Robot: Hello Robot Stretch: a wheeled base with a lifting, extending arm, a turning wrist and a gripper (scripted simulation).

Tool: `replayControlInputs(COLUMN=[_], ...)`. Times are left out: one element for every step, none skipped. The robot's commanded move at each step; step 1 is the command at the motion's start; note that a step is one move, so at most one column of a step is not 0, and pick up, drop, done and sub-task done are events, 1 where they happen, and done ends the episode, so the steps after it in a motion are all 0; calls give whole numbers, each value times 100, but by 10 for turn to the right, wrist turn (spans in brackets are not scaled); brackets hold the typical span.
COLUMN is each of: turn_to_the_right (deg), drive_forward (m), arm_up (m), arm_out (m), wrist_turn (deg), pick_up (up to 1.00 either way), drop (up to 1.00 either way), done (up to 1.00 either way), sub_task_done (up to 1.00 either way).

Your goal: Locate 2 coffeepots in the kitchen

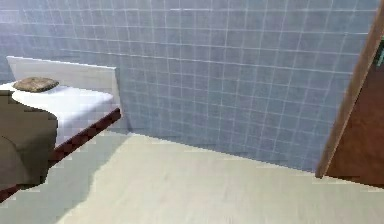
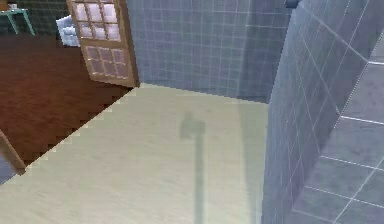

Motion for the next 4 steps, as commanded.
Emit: replayControlInputs(turn_to_the_right=[450,150,0,0], drive_forward=[0,0,100,100], arm_up=[0,0,0,0], arm_out=[0,0,0,0], wrist_turn=[0,0,0,0], pick_up=[0,0,0,0], drop=[0,0,0,0], done=[0,0,0,0], sub_task_done=[0,0,0,0])
